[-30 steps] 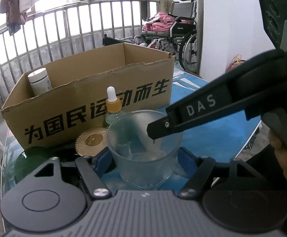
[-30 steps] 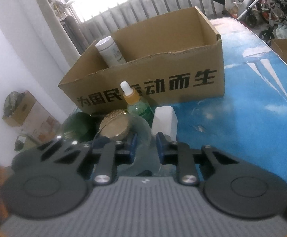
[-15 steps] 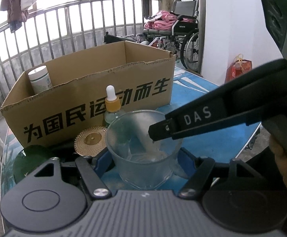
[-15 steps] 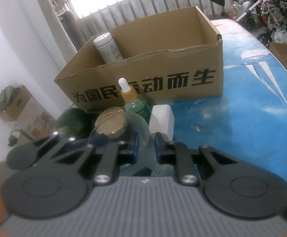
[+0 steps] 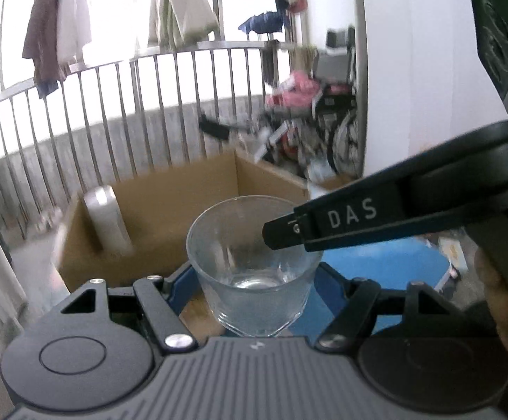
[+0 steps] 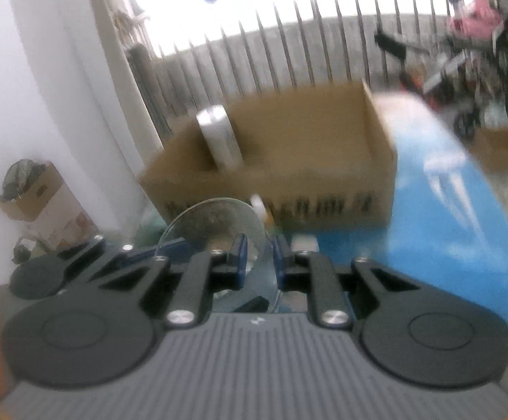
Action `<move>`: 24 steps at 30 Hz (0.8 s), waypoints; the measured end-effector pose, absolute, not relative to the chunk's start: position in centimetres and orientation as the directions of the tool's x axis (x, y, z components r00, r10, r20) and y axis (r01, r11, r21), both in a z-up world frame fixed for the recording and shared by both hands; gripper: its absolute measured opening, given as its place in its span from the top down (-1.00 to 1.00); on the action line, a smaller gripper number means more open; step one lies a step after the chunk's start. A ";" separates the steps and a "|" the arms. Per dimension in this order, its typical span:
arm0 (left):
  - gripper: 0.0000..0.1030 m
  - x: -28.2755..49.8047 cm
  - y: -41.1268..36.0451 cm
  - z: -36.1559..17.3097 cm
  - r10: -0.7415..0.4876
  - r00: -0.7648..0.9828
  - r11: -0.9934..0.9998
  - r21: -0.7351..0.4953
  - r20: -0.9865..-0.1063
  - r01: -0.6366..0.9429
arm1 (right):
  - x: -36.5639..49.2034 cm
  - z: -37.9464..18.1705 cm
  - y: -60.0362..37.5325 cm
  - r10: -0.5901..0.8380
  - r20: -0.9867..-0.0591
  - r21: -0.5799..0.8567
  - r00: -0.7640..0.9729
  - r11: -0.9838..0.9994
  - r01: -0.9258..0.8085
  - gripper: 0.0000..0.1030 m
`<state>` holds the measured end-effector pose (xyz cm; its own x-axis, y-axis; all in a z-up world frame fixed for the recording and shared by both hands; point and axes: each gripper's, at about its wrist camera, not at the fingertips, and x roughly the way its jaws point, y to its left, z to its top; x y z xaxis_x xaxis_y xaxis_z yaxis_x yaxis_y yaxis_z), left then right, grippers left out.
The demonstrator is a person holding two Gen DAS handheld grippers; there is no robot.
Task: Organize rigid objects
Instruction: 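Move the right tool to the clear glass cup and grasp its rim, then lower the glass cup into the box beside the bottle and release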
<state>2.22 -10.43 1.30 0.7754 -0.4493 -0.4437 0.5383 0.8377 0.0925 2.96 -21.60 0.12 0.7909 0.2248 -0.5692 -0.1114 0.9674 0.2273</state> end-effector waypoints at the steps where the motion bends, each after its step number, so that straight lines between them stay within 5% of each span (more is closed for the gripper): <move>1: -0.43 2.3 -10.2 2.4 -0.446 0.791 0.841 0.106 -0.419 0.530 | 2.9 1.3 -21.4 0.225 -0.550 0.213 0.804 0.969 -0.125 0.71; 9: -0.43 7.8 -8.8 8.7 -0.381 0.857 0.875 0.162 -0.348 0.456 | 7.6 9.1 -19.5 0.278 -0.446 0.144 0.851 0.961 -0.238 0.71; 15: -0.43 16.2 -7.0 7.7 -0.328 0.794 0.902 0.078 -0.512 0.424 | 17.1 9.3 -17.7 0.358 -0.538 0.183 0.763 0.933 -0.309 0.69; 24: -0.43 24.1 -5.1 1.8 -0.267 0.659 0.915 0.029 -0.703 0.402 | 29.1 1.8 -15.9 0.419 -0.730 0.325 0.540 0.908 -0.265 0.69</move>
<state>24.06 -5.08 1.76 0.6591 -0.2670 -0.7031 0.4020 0.9152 0.0293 29.12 -15.91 1.80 0.5399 0.4194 -0.7298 -0.2653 0.9076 0.3253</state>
